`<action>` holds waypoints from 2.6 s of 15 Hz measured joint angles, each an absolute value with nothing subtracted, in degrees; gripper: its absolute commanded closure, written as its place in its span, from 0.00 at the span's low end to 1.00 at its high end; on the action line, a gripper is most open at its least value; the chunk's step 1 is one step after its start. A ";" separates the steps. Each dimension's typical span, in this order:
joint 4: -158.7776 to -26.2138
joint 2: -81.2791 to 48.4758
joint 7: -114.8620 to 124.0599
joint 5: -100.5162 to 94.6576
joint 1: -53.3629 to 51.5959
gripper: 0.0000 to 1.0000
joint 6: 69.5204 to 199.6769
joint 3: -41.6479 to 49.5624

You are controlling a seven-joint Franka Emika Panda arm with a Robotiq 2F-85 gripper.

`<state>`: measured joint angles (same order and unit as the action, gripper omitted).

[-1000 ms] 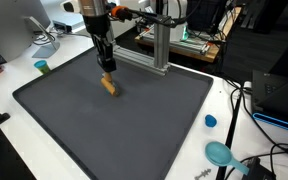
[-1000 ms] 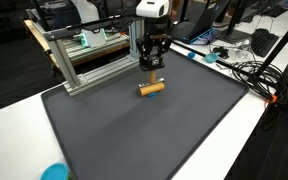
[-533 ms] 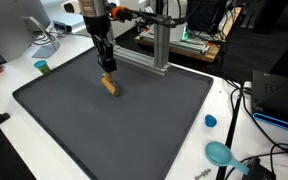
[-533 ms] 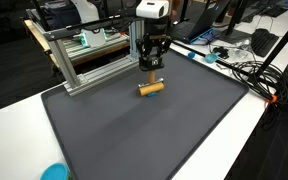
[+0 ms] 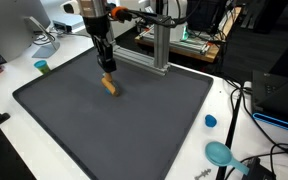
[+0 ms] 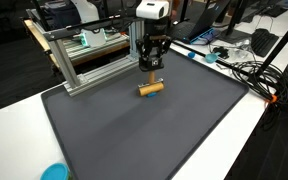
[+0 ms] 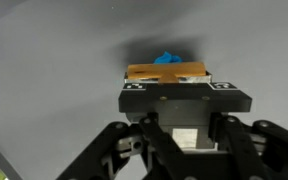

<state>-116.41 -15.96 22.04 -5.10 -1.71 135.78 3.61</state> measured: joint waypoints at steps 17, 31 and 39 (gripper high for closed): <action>-116.25 -16.05 20.60 -7.18 -2.31 0.78 134.57 3.62; -116.28 -16.15 17.65 -4.62 -1.58 0.78 129.78 3.63; -116.74 -13.21 11.11 -1.21 -0.73 0.78 129.39 3.30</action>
